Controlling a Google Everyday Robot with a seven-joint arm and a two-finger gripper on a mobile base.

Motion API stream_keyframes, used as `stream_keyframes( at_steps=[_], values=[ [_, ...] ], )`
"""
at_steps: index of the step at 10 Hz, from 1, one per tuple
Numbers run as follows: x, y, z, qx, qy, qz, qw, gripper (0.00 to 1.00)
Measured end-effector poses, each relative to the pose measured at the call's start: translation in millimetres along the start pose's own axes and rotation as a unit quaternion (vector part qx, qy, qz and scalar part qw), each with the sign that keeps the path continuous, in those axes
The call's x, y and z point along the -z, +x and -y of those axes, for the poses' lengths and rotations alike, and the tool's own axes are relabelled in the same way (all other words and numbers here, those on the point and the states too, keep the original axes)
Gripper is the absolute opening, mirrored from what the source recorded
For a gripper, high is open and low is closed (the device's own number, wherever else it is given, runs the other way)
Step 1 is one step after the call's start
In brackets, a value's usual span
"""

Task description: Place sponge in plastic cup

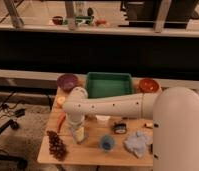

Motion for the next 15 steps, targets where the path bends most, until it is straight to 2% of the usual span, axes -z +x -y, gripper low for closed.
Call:
stream_keyframes(
  at_steps=[2, 4, 6, 9, 10, 12, 15],
  values=[
    [1, 15, -9, -0.012, -0.01, -0.007, 0.9999, 0.8],
    [-4, 14, -9, -0.014, -0.011, -0.004, 0.9998, 0.8],
    [-21, 12, 0, -0.019, -0.012, 0.002, 0.9997, 0.8],
    [-47, 13, -3, -0.025, -0.02, 0.011, 0.9994, 0.79],
    [-50, 15, -5, -0.026, -0.018, 0.013, 0.9994, 0.75],
    [-50, 17, -6, -0.029, -0.011, 0.014, 0.9994, 0.55],
    [-46, 18, -7, -0.029, -0.014, 0.012, 0.9994, 0.23]
  ],
)
